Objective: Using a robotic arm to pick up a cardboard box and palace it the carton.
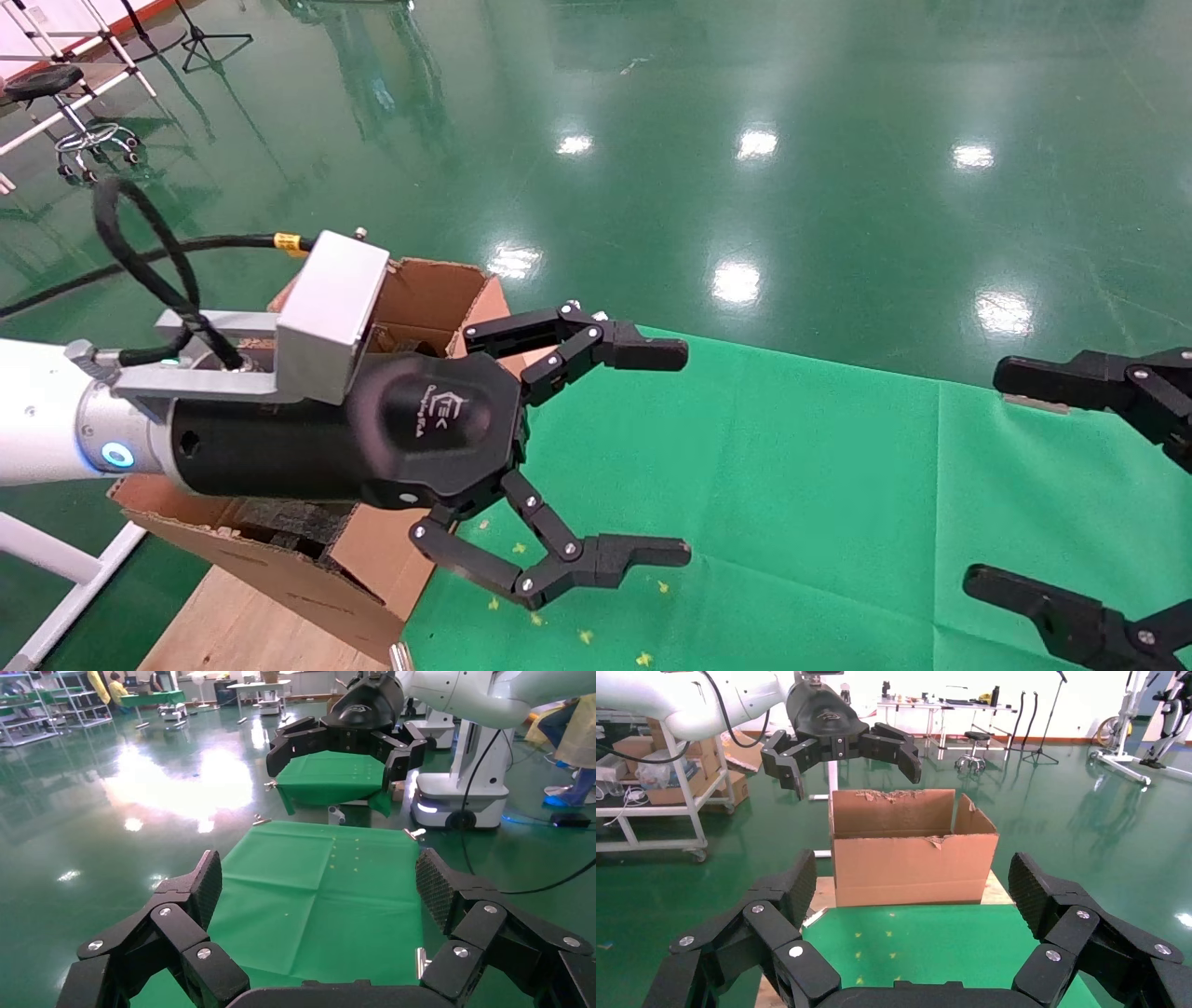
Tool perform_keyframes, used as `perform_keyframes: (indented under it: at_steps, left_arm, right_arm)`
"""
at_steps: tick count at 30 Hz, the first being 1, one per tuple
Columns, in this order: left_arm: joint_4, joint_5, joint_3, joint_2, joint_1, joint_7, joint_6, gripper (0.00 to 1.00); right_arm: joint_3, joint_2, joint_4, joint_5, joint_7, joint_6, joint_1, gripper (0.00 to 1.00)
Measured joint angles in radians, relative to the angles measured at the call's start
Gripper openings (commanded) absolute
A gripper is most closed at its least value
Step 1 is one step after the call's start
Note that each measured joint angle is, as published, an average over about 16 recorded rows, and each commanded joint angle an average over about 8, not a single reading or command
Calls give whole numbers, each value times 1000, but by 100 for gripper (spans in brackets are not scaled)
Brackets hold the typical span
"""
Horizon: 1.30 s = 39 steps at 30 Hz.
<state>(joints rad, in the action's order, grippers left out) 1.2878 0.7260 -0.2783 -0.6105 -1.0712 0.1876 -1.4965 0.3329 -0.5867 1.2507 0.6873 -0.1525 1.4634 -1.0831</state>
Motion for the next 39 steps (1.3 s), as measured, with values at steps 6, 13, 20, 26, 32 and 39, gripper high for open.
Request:
perform_keyframes:
  at_steps: [6, 13, 20, 26, 32, 39]
  left_arm:
    - [-3, 3, -1, 0, -2, 0, 1, 100]
    - [-5, 5, -1, -1, -4, 0, 1, 100]
    - [-6, 6, -2, -1, -4, 0, 2, 100]
    - [-7, 7, -2, -1, -5, 0, 2, 100]
    - [-7, 7, -2, -1, -5, 0, 2, 100]
    - [-8, 8, -2, -1, -6, 0, 2, 100]
  right_arm:
    - [0, 0, 0, 0, 0, 0, 0, 100]
    - [0, 0, 0, 0, 0, 0, 0, 100]
    - [0, 0, 0, 0, 0, 0, 0, 100]
    - [0, 0, 0, 0, 0, 0, 0, 100]
    - [0, 0, 0, 0, 0, 0, 0, 100]
    - [0, 0, 0, 0, 0, 0, 0, 100]
